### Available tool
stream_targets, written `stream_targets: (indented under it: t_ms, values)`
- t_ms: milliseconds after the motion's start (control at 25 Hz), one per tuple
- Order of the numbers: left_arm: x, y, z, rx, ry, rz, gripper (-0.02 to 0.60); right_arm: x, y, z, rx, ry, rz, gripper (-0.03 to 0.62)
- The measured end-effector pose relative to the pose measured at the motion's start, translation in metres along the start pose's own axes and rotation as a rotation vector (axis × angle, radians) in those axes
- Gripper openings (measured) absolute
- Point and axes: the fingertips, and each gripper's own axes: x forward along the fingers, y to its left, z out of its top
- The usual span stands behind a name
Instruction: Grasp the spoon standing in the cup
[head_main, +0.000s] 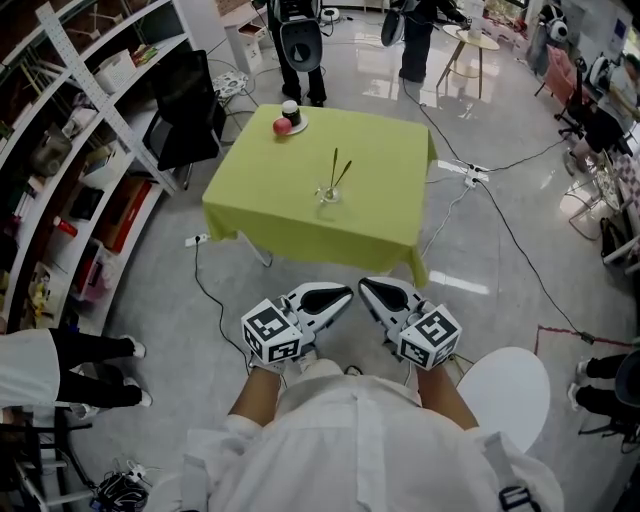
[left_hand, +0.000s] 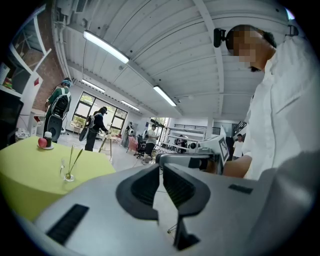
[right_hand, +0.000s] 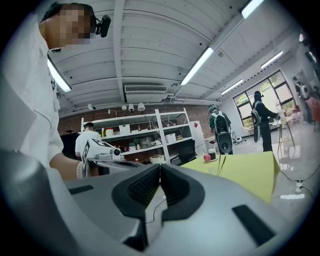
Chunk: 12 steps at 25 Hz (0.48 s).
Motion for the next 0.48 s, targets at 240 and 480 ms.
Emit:
stream_targets:
  t_ms: [240,480]
  values:
    - [0.003,0.01,-0.001,-0.014,0.0,-0.013,0.025,0.008,-0.007,-0.002,-0.005,0.019,-0.011,0.006]
    - [0.011,0.048,0.002,-0.028,-0.005,-0.03,0.025,0.031,-0.033,-0.001,-0.004,0.033,-0.041,0.006]
